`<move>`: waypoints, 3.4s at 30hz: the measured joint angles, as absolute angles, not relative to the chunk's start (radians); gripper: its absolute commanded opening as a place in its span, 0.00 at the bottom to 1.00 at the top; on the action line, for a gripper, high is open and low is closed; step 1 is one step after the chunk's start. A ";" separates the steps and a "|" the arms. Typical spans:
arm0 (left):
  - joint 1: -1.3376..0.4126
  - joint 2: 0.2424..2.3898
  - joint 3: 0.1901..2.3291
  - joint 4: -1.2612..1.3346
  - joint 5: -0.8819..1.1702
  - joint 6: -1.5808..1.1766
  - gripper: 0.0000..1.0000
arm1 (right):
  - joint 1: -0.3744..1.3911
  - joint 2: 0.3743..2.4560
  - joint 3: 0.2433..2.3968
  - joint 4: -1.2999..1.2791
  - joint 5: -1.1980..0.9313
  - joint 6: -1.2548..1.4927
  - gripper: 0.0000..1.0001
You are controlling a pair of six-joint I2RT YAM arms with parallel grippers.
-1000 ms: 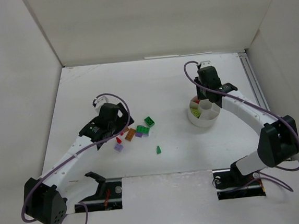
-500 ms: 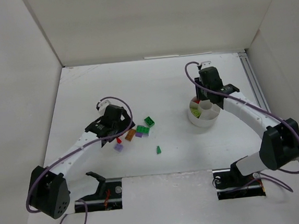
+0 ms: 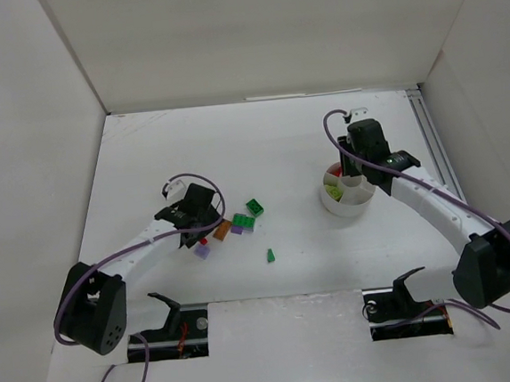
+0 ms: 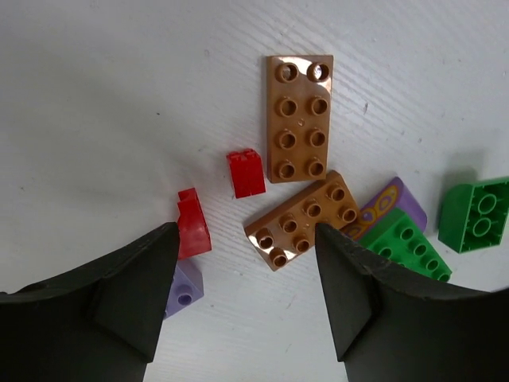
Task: Sort the legos into containers by color
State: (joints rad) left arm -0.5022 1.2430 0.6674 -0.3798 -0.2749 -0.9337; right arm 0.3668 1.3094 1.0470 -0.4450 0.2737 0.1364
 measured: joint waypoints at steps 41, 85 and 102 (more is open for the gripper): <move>-0.495 1.285 0.692 -0.355 -0.357 -0.957 0.18 | 0.353 1.232 0.998 -0.485 0.292 0.136 0.41; -0.950 2.225 2.043 -0.267 0.001 -0.413 0.15 | 0.046 0.651 0.948 -0.690 0.408 0.214 0.80; -0.945 2.236 2.043 -0.286 -0.027 -0.429 0.42 | 0.046 0.656 0.948 -0.690 0.408 0.214 0.83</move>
State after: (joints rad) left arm -0.9451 2.2356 2.0426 -0.2855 -0.0265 -0.4286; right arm 0.0463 0.6563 0.9482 -0.6895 0.4076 0.2138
